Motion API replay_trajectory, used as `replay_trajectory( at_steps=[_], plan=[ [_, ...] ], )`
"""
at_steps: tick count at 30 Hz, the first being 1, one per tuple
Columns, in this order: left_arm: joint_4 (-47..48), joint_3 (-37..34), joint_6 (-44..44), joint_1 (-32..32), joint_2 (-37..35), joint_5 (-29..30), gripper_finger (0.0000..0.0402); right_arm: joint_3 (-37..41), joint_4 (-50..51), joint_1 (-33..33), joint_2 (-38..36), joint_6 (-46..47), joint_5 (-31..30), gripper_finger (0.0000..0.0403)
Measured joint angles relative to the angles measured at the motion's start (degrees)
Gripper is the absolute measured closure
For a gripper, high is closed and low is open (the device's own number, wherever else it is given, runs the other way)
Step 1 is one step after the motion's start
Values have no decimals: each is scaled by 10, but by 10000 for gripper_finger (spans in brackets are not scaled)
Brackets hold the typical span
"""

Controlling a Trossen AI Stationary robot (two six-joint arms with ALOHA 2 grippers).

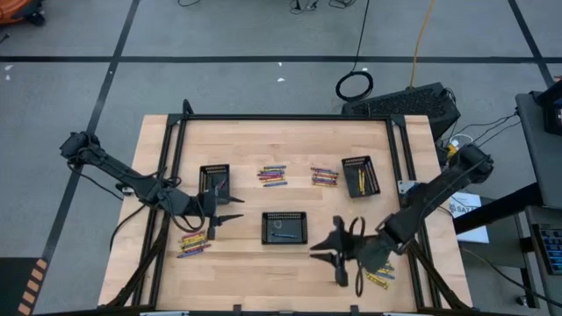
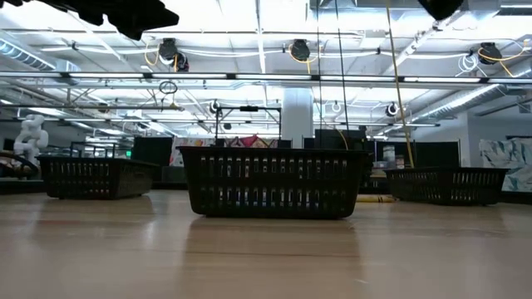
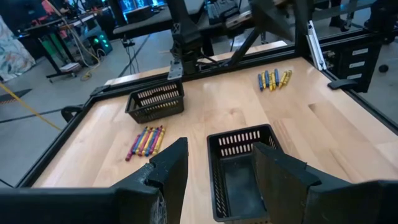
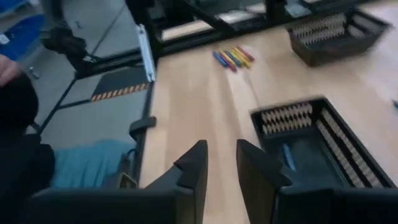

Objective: Sort crayons
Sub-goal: Put the blue crayon into the center black basket

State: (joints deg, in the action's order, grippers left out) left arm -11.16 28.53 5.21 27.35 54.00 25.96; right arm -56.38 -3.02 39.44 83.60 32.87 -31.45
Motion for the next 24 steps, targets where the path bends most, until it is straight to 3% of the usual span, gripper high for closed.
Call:
replay_trajectory(
  at_steps=[4, 10, 14, 16, 19, 24],
  plan=[
    [1, 0, -3, 0, 0, 0, 219, -48, 69, -22, 20, 6, 52, 331],
    [14, 0, -4, 0, 0, 0, 219, -214, 481, -47, 25, 186, 147, 305],
    [29, 0, -1, -24, 20, -14, 219, -189, 617, -51, 23, 139, 39, 284],
    [27, 0, 41, -50, 46, -72, 219, -139, 586, -82, 19, 75, -9, 281],
    [-41, 0, 132, -103, 92, -165, 219, -42, 406, -150, -1, -48, -12, 283],
    [-153, 1, 156, -234, 137, -291, 219, 85, 68, -265, -32, -189, 217, 290]
  ],
)
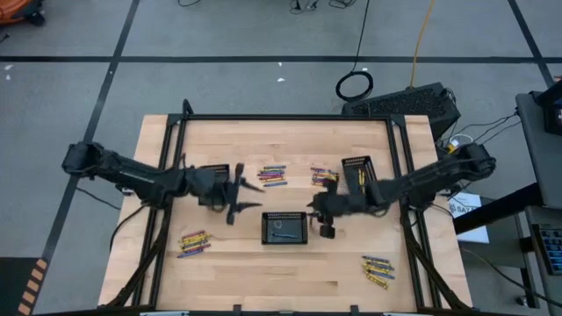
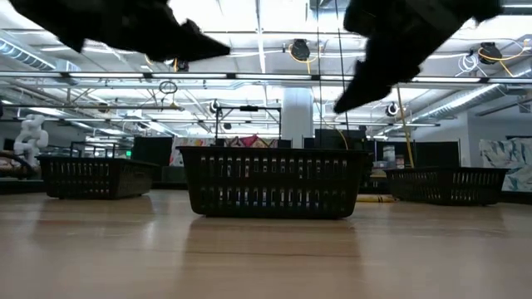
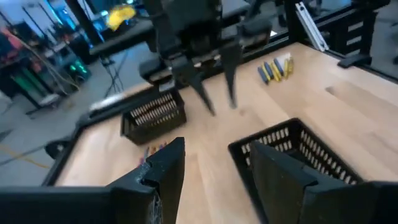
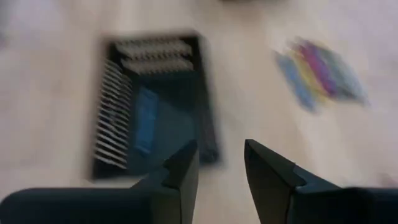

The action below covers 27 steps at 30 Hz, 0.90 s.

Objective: Sort crayons
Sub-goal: Put the blue crayon into the center black basket

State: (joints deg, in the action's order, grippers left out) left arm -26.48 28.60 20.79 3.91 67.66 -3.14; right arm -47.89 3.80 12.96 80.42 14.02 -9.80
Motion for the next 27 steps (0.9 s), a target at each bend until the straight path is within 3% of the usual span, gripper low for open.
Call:
replay_trajectory(
  at_steps=[3, 5, 10, 12, 14, 17, 22, 27],
  plan=[
    [3, 0, -25, -81, 7, -66, 219, 19, -80, -45, -15, -29, 91, 291],
    [6, 0, -44, -124, 8, -76, 219, 12, -70, -59, -24, -47, 104, 291],
    [2, 0, -54, -194, 8, -71, 219, -78, 139, -44, -40, -14, 111, 297],
    [0, 0, -48, -210, 7, -71, 219, -133, 274, -24, -36, 65, 99, 301],
    [-1, 0, -40, -223, 7, -71, 219, -174, 404, -6, -27, 213, 80, 307],
    [-3, 0, -39, -236, 7, -68, 219, -171, 519, 49, -22, 401, 100, 311],
    [-2, 0, -23, -247, 10, -68, 219, -106, 499, 169, -20, 521, 225, 299],
    [-2, -1, 4, -247, 26, -68, 219, -63, 419, 226, -19, 544, 204, 271]
  ],
)
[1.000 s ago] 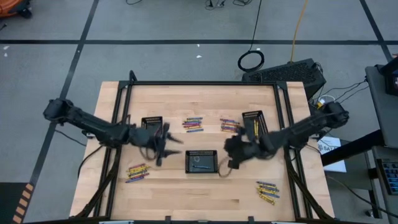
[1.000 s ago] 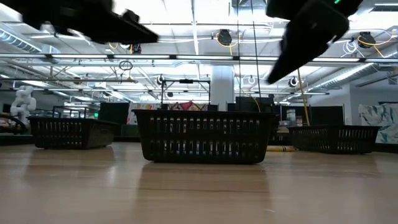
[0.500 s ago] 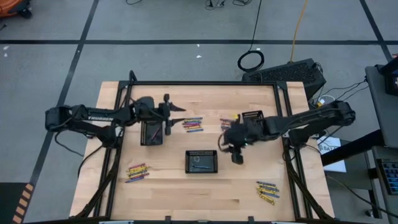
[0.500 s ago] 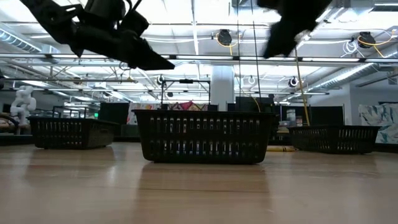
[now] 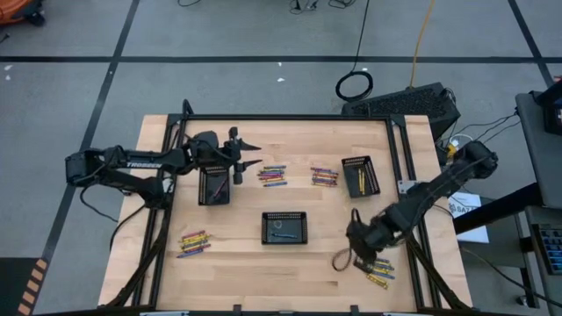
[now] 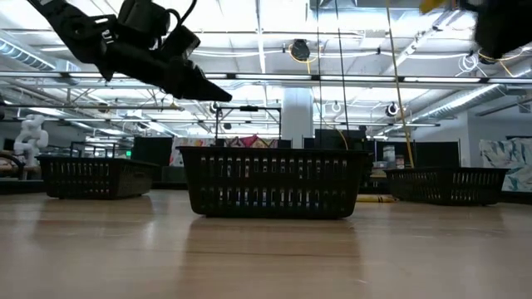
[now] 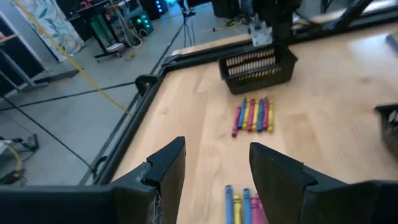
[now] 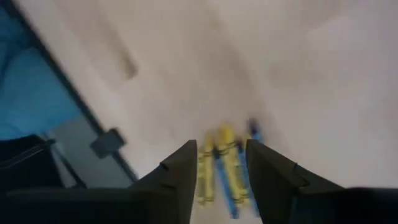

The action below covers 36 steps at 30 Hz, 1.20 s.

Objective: Sort crayons
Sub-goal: Put the blue crayon into the center black basket

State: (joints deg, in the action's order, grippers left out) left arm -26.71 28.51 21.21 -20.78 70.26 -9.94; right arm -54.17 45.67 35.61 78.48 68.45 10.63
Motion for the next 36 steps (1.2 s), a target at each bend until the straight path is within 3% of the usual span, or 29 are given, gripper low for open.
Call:
replay_trajectory(
  at_steps=[4, 7, 16, 29, 36],
  plan=[
    [-6, 0, 10, 1, 17, -1, 219, 10, -8, 17, 20, -12, -65, 251],
    [-8, 0, 16, 0, 29, 0, 219, 10, -9, 27, 51, -39, -73, 248],
    [-54, 0, 17, 1, 52, 3, 219, 10, -6, 44, 98, -91, -75, 252],
    [-59, 0, 17, -1, 52, 19, 219, 10, -21, 61, 131, -87, -62, 253],
    [-58, 0, 17, -1, 52, 23, 219, 10, -22, 61, 162, -95, -45, 287]
  ],
)
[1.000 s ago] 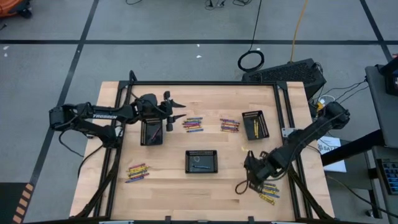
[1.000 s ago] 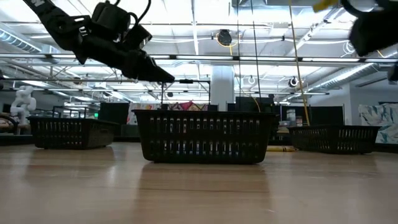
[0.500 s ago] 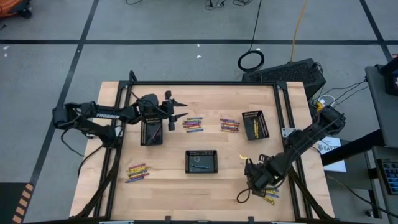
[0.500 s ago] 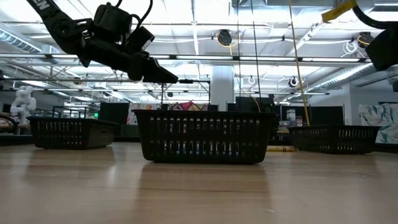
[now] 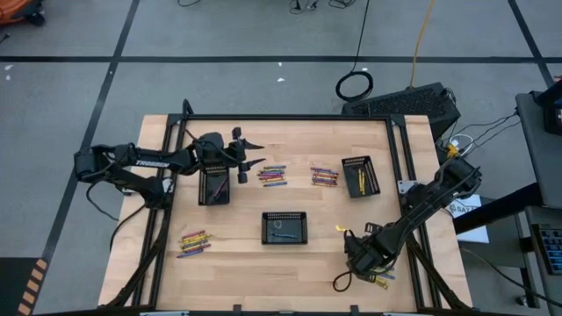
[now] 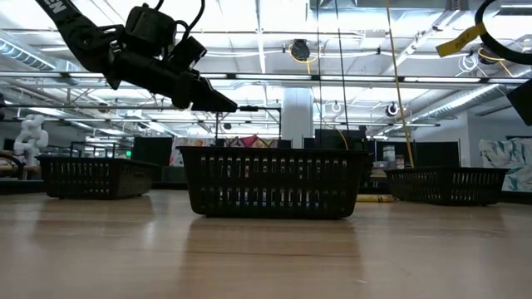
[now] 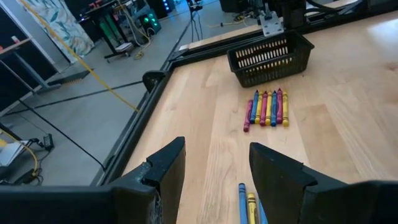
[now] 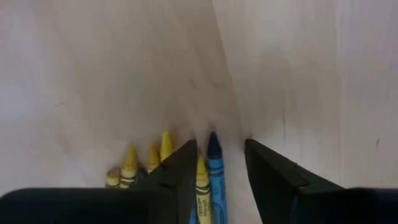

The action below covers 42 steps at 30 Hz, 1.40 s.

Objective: Sort crayons
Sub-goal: Put the blue crayon into the center black basket

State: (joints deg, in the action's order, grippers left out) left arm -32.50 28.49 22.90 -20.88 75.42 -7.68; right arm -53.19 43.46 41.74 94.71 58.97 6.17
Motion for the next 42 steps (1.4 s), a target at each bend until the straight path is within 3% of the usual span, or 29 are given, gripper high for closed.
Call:
replay_trajectory(
  at_steps=[13, 21, 28, 32, 35, 37, 39, 42],
  plan=[
    [0, 0, 0, 0, 0, 0, 219, -2, 12, 0, 12, -27, -3, 395],
    [0, 0, 0, 0, 0, 0, 219, -11, 36, -4, 4, -35, -25, 397],
    [1, 0, 0, 0, -2, 29, 219, -43, 91, -45, -30, -51, -136, 402],
    [4, 0, -1, 0, -18, 76, 219, -77, 83, -96, -65, -119, -249, 402],
    [14, 0, -10, 0, -39, 91, 219, -90, 27, -143, -95, -209, -350, 402],
    [33, 0, -16, 0, -57, 93, 219, -90, -55, -181, -113, -281, -383, 402],
    [64, 1, -20, 0, -77, 96, 219, -90, -158, -220, -119, -377, -332, 402],
    [121, 1, -36, 0, -110, 97, 219, -91, -315, -276, -110, -484, -163, 403]
  ],
)
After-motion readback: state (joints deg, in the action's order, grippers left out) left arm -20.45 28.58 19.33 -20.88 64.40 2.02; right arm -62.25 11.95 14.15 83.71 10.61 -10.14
